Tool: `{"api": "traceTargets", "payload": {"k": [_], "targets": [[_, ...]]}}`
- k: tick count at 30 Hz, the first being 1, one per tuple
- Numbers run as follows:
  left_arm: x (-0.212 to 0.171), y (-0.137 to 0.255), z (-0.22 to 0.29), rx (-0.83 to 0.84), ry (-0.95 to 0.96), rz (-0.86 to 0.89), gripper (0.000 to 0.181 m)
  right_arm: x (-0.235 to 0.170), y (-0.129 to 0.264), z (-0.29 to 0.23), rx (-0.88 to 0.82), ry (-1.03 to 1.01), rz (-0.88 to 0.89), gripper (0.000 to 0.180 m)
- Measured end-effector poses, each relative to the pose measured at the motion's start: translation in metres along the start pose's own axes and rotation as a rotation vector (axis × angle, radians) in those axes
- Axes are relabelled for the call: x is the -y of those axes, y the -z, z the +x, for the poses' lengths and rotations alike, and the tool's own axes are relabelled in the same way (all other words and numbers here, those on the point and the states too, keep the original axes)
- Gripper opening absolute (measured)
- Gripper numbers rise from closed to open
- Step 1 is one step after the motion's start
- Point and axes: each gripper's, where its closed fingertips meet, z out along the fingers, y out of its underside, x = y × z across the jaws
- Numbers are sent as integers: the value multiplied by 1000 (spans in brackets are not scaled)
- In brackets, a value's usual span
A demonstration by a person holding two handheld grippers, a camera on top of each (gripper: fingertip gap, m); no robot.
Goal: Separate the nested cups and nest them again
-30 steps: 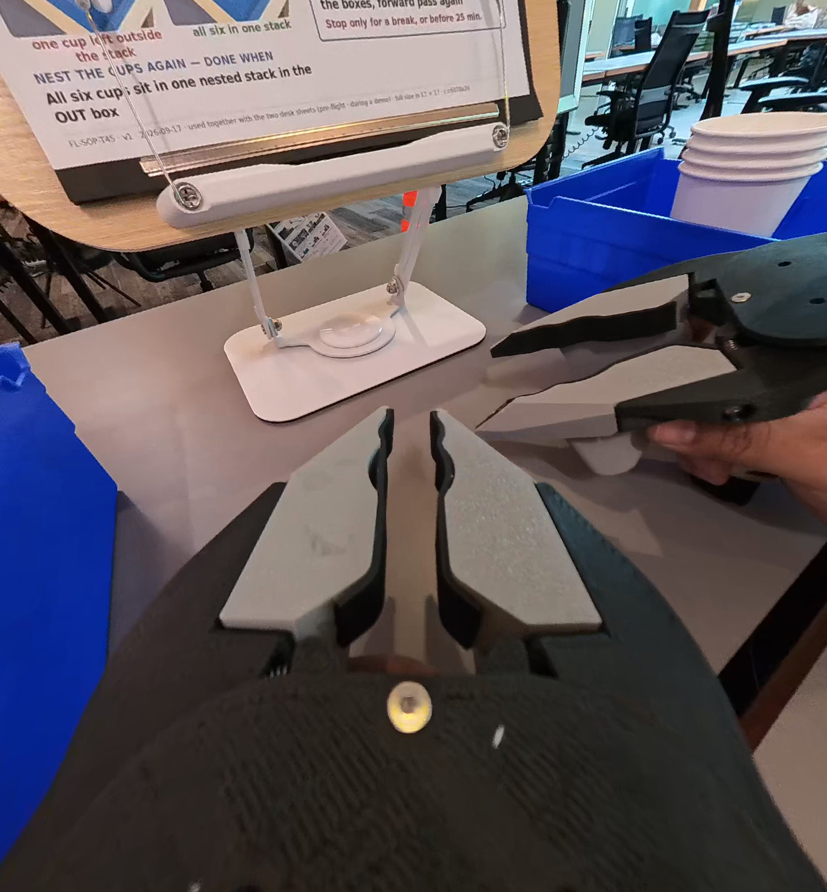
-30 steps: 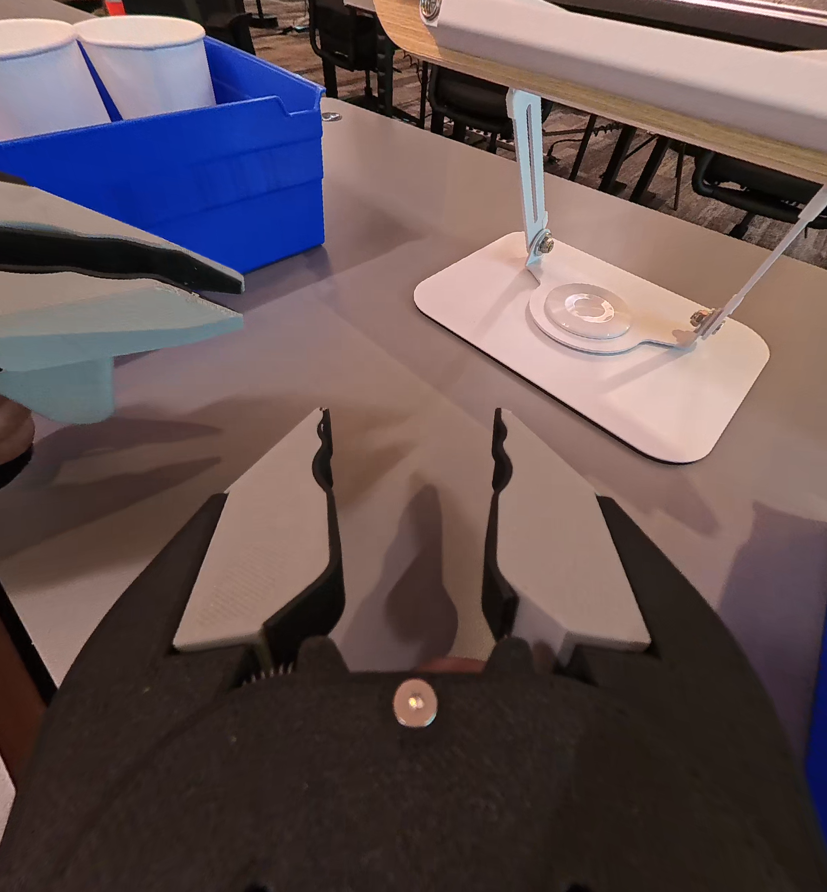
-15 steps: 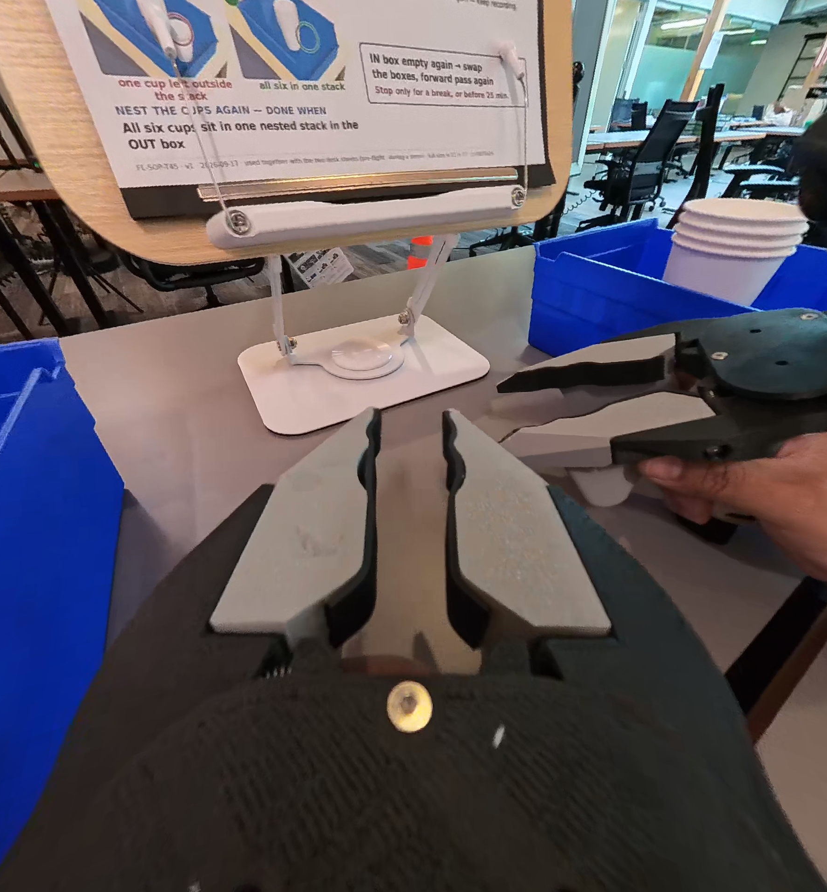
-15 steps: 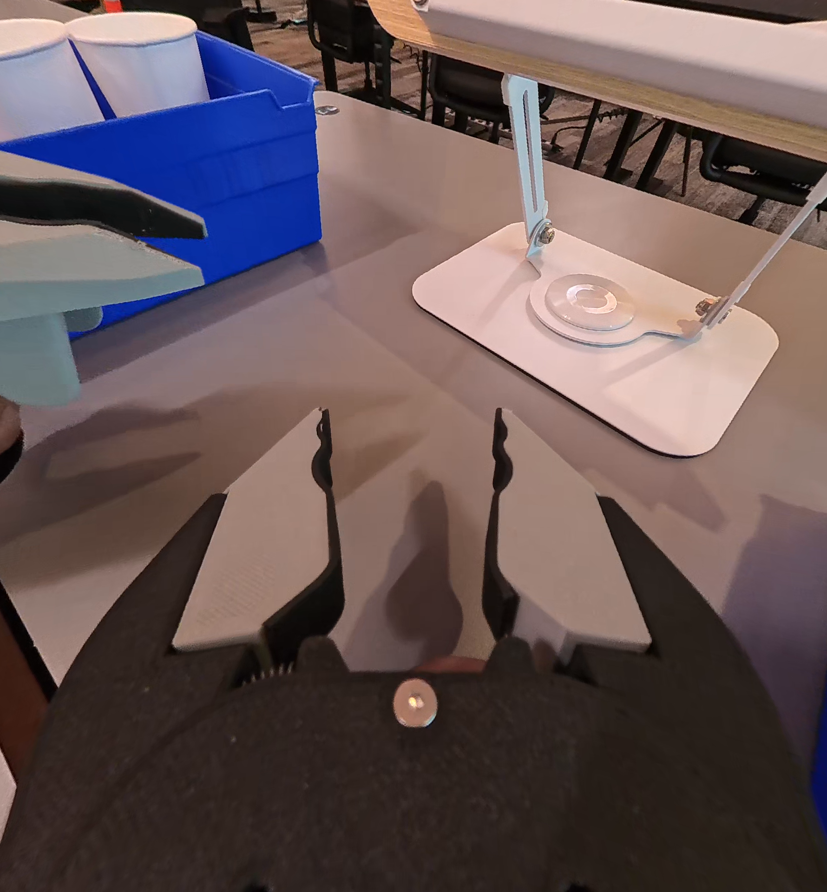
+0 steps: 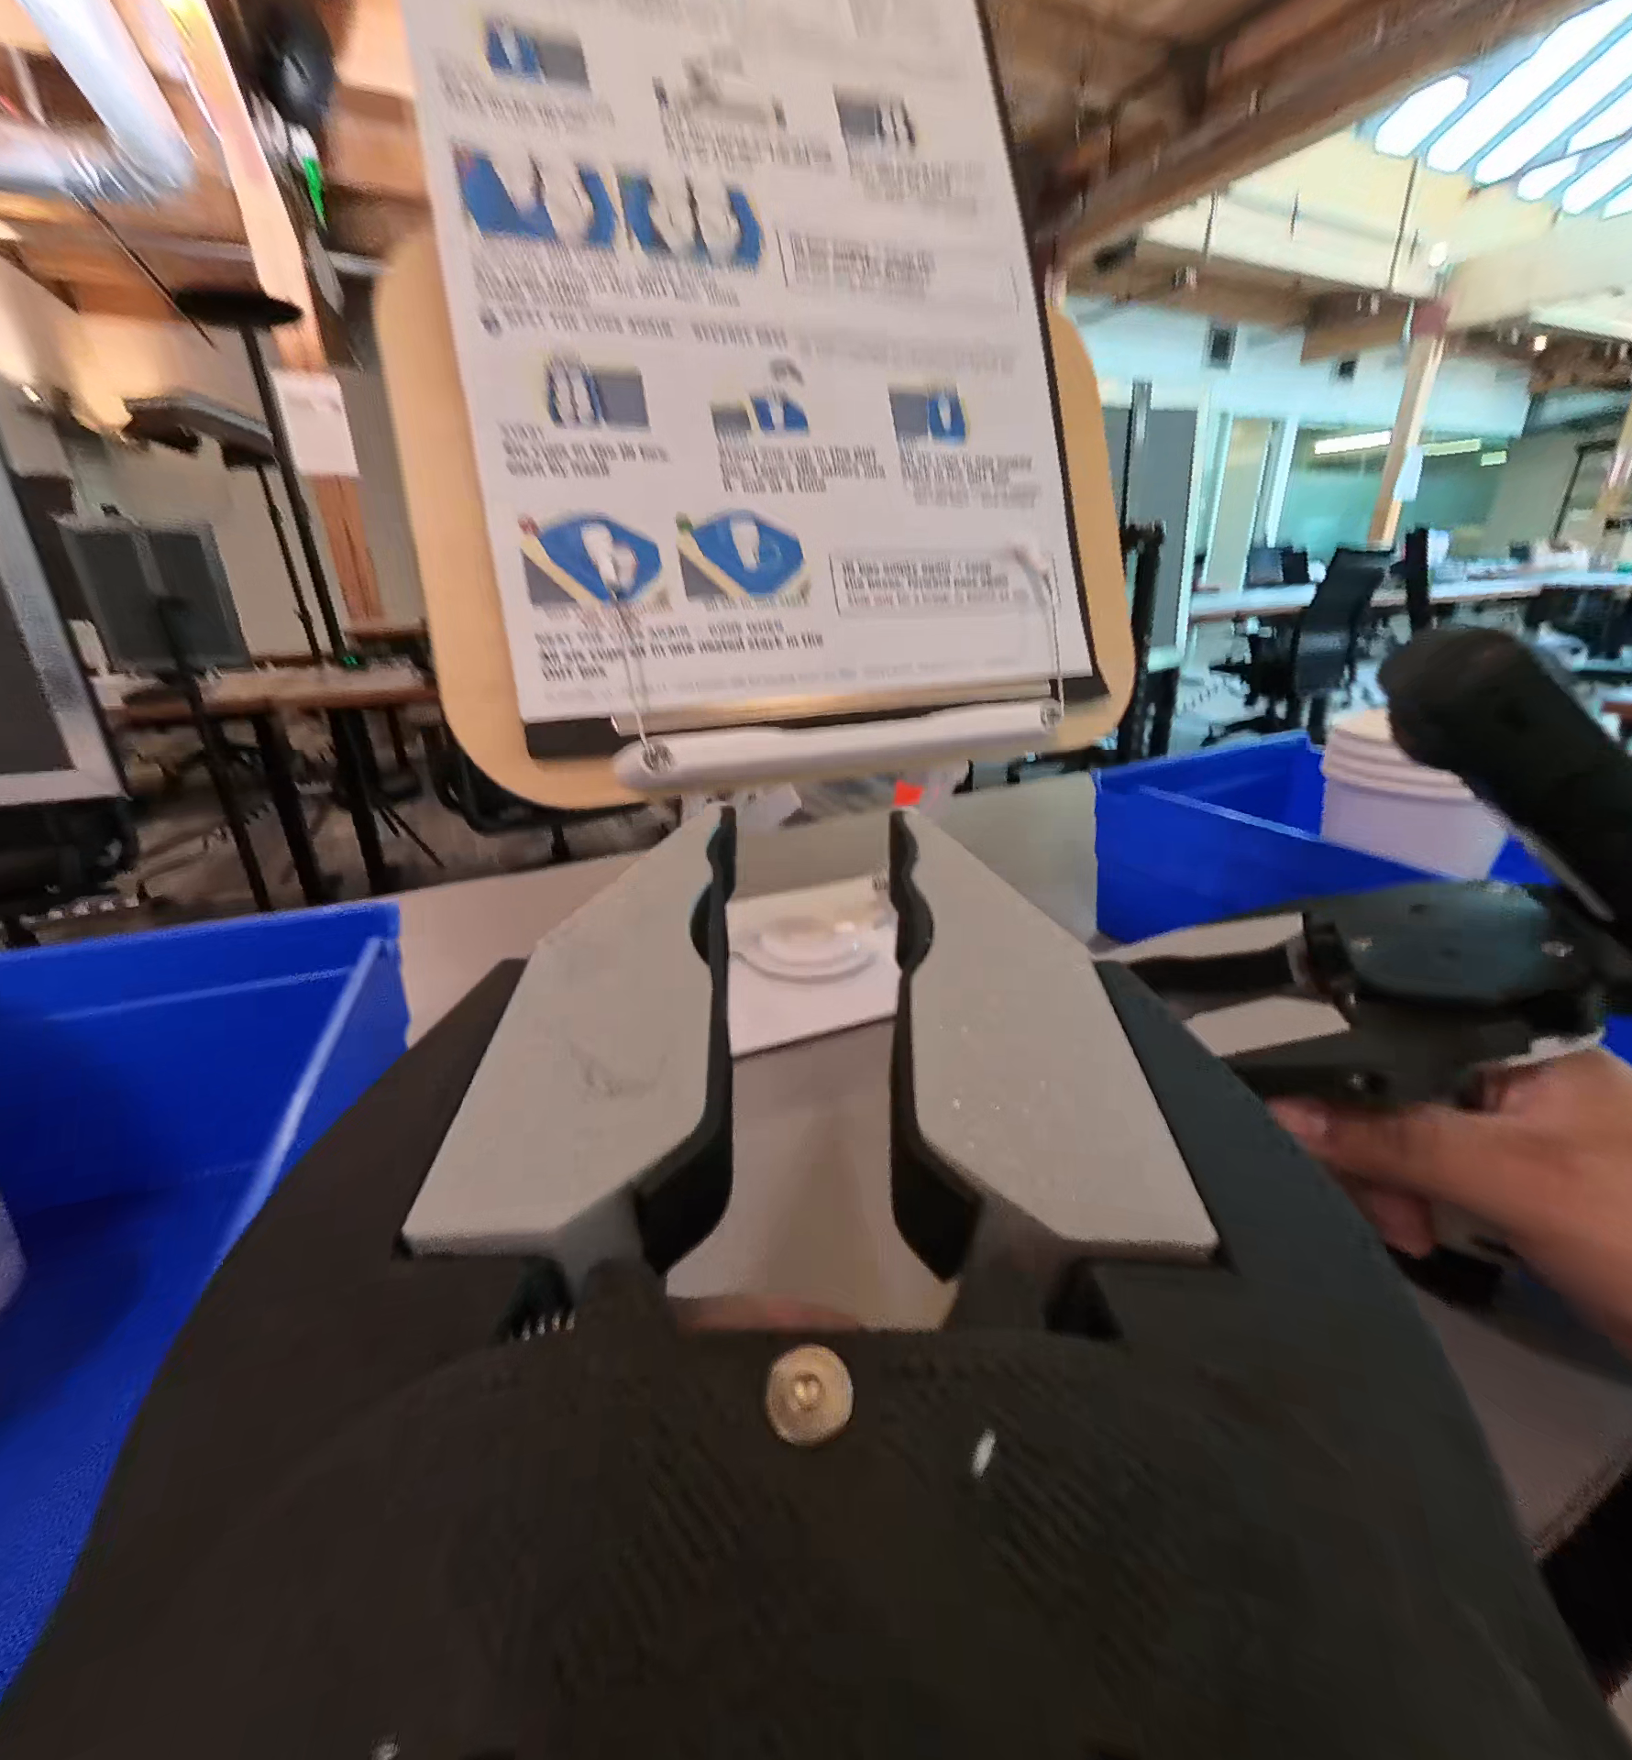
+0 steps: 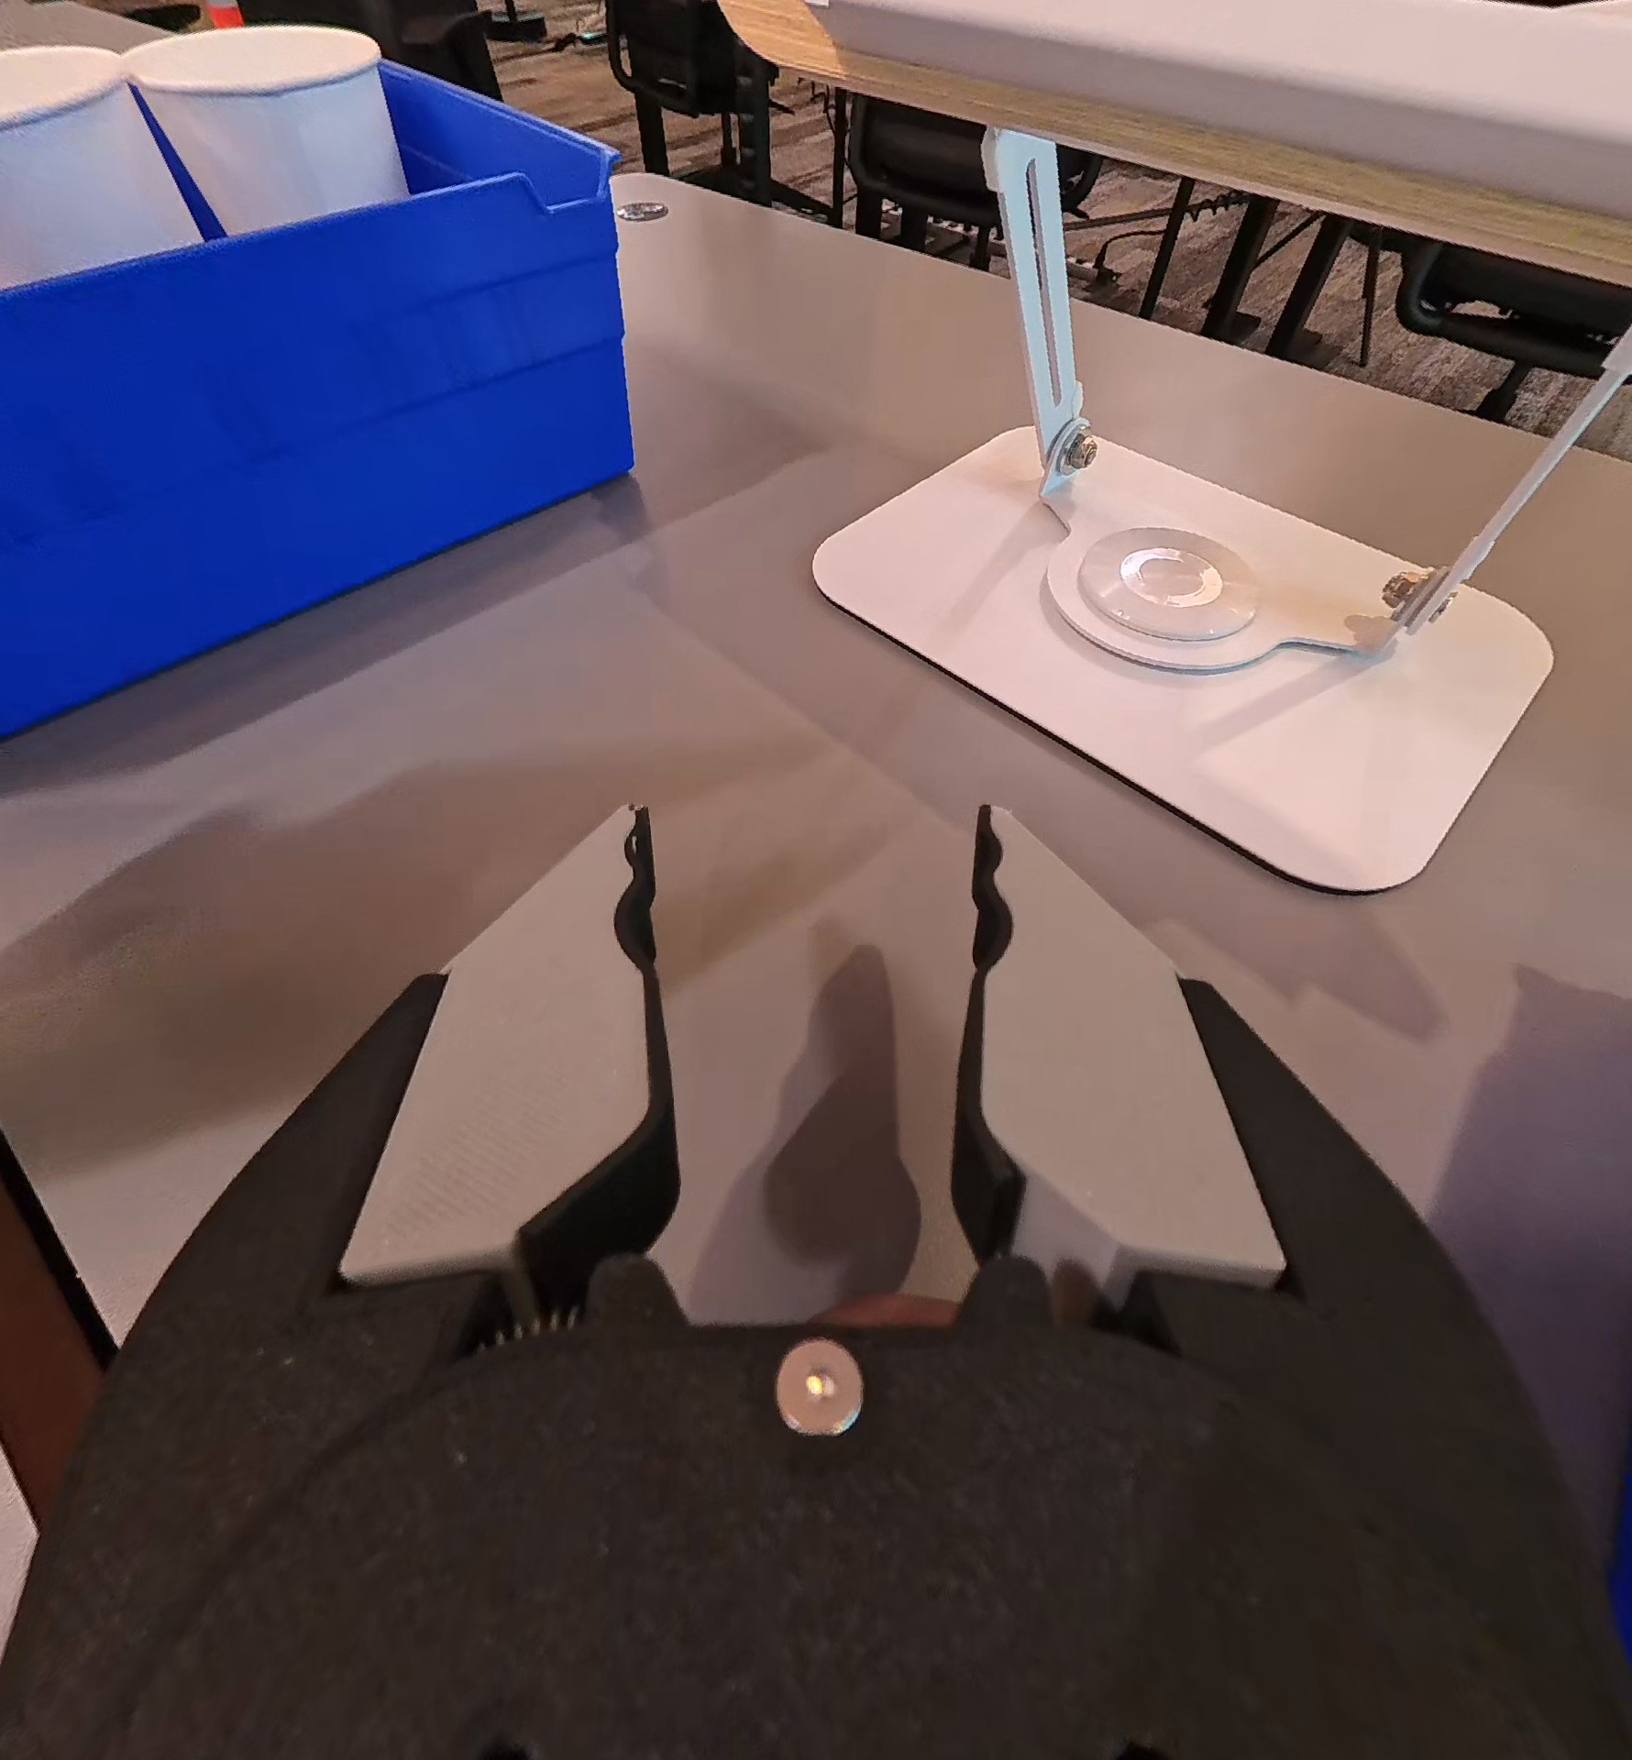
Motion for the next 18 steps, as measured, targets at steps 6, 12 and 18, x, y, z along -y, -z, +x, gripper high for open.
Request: {"api": "traceTargets", "payload": {"k": [6,12,18], "targets": [[32,17,-14,43,37,132,34,0,0,0,0,2,-3,65],[59,33,-23,73,36,239,36,-1,-1,0,-1,2,-6,65],[92,59,-44,157,8,362,34,-1,-1,0,-2,3,-8,64]]}}
